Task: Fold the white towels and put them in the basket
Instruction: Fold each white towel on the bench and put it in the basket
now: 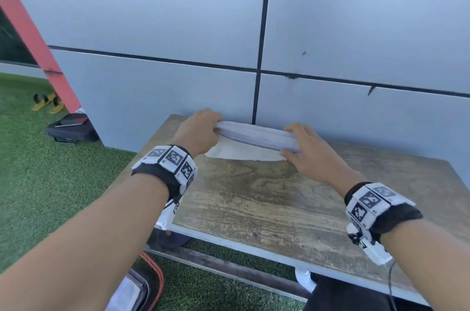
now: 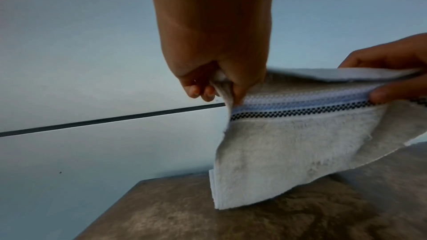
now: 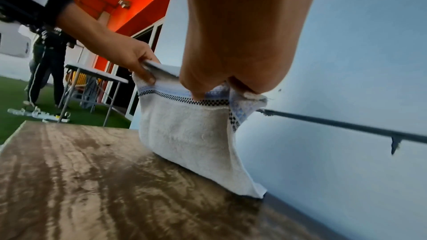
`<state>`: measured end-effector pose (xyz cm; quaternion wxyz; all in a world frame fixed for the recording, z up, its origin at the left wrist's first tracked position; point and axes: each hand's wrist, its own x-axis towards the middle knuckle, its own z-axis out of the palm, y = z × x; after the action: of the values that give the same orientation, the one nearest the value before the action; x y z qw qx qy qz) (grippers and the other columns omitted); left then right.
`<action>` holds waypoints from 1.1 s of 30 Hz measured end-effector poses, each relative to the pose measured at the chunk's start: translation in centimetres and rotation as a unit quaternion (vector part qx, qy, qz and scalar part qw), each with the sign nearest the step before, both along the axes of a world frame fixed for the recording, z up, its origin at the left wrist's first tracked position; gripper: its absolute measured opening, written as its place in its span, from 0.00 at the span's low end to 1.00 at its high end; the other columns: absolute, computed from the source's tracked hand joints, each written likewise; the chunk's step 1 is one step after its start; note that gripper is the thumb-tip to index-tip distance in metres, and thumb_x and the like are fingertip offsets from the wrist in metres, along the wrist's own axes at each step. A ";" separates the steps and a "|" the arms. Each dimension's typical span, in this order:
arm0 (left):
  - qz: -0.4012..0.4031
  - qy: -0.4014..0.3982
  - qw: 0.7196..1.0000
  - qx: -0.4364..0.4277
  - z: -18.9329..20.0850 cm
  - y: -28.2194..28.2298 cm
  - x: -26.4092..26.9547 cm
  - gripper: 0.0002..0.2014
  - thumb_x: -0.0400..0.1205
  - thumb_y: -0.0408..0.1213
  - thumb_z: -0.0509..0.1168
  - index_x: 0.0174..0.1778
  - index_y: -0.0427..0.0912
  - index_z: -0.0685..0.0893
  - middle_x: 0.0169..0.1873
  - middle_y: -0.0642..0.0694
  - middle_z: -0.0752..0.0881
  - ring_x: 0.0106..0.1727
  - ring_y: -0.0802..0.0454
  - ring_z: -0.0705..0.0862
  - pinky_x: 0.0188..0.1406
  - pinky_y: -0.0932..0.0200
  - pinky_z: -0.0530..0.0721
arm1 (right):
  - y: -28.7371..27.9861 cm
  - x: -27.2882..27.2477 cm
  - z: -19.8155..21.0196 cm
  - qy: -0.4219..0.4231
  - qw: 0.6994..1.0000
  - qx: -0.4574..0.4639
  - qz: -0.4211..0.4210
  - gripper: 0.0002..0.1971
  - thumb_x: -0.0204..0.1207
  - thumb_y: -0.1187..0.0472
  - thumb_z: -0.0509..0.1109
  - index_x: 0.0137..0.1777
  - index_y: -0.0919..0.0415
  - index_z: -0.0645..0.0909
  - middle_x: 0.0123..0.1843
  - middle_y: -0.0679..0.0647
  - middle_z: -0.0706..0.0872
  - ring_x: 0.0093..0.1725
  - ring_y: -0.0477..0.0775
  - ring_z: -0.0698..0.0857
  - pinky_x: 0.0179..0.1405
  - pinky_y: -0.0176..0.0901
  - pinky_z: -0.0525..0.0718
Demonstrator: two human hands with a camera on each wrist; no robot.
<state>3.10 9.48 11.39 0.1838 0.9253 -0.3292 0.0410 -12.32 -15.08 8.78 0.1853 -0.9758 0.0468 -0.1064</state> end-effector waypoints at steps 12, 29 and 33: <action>0.077 0.388 0.851 -0.346 7.0 -3.4 3.4 0.15 0.88 0.29 0.48 0.69 0.35 0.73 0.47 0.24 0.87 0.41 0.29 0.90 0.37 0.48 0.92 | -6.5 8.5 9.0 0.097 0.979 -0.065 -0.166 0.09 0.82 0.63 0.58 0.39 0.61 0.73 0.46 0.63 0.82 0.40 0.65 0.86 0.41 0.53 0.84; 0.070 0.243 0.937 -0.241 -0.1 -1.5 4.7 0.10 0.85 0.34 0.59 0.40 0.39 0.83 0.33 0.42 0.72 0.35 0.50 0.67 0.27 0.60 0.63 | -7.1 5.6 2.6 0.026 0.990 0.050 -0.129 0.22 0.86 0.63 0.63 0.28 0.61 0.70 0.24 0.55 0.71 0.24 0.53 0.66 0.27 0.44 0.62; 0.072 0.204 0.941 -0.261 -0.5 0.1 3.5 0.08 0.84 0.33 0.66 0.40 0.41 0.89 0.26 0.47 0.75 0.28 0.51 0.66 0.24 0.62 0.64 | -6.9 3.2 0.6 -0.008 0.986 0.088 -0.138 0.21 0.85 0.59 0.68 0.30 0.68 0.78 0.23 0.55 0.71 0.24 0.52 0.65 0.27 0.43 0.61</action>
<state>6.57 9.56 10.90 0.4789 0.8545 -0.1945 -0.0512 -9.16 -21.95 9.39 0.2547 -0.9389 0.1889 -0.1340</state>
